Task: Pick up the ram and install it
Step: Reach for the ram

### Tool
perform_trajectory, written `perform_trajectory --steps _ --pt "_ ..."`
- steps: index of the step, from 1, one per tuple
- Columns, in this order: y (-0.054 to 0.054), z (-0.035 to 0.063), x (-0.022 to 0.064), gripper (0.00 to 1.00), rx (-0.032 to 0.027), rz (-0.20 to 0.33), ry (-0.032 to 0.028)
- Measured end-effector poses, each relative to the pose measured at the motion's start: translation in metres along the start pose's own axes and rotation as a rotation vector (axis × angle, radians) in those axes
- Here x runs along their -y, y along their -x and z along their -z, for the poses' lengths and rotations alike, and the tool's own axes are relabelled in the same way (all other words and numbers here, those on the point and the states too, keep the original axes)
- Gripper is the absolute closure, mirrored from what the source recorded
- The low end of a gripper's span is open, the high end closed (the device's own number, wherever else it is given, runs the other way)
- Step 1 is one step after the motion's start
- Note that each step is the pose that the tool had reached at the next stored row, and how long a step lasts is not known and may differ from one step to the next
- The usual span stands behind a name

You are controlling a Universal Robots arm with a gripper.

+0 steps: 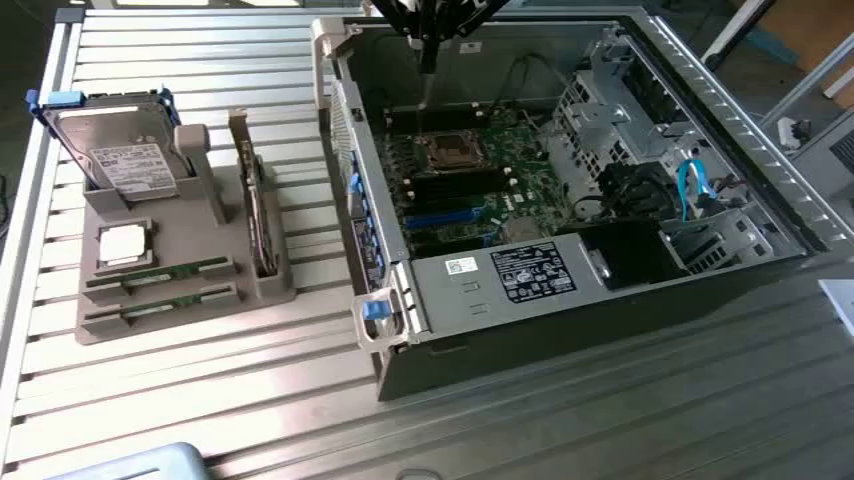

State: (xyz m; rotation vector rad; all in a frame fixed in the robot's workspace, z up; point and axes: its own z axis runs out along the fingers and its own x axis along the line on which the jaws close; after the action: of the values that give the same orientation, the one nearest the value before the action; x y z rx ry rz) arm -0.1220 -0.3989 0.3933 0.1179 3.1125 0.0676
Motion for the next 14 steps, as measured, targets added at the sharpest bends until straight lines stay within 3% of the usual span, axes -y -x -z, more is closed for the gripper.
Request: perform_trajectory --steps 14 --pt "0.0 0.0 0.0 0.89 0.0 0.0 0.0"
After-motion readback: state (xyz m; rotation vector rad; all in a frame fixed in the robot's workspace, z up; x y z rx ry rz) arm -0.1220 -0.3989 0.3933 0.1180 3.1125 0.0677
